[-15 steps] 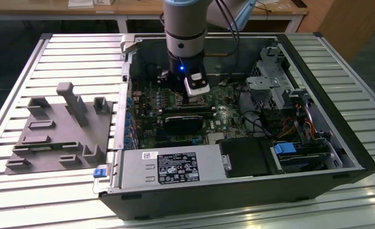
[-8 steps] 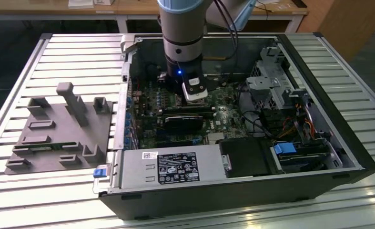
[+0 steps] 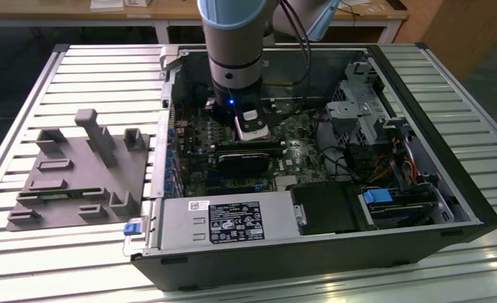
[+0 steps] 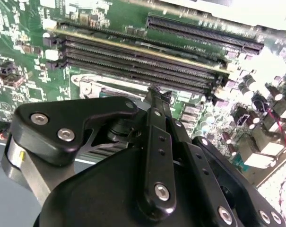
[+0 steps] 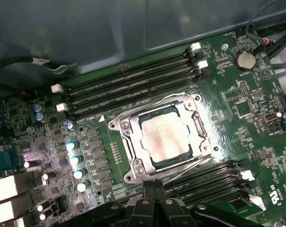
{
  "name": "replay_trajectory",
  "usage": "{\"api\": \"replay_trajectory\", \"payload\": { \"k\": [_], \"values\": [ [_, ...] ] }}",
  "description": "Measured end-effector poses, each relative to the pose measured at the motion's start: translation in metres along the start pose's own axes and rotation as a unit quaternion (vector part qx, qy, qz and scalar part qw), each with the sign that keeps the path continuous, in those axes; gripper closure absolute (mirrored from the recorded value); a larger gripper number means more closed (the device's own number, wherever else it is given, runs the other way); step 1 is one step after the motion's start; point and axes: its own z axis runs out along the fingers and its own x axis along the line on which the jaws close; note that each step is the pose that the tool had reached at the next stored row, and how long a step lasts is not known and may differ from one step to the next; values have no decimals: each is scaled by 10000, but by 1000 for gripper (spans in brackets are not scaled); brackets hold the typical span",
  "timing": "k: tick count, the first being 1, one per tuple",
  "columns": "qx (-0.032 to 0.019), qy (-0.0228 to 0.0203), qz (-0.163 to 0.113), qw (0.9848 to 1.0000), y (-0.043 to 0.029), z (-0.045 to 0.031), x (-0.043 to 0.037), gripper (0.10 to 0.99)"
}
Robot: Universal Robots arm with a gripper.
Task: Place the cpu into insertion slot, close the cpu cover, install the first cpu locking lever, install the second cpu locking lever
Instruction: 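Install the second cpu locking lever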
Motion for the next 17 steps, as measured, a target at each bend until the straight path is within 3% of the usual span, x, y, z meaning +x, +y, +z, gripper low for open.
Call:
{"api": "replay_trajectory", "payload": {
  "k": [3,8,17],
  "values": [
    [-46,12,4,10000,-41,23,-9,984],
    [-200,60,17,9998,-61,57,5,984],
    [-363,108,29,9993,-101,144,53,984]
  ]
}}
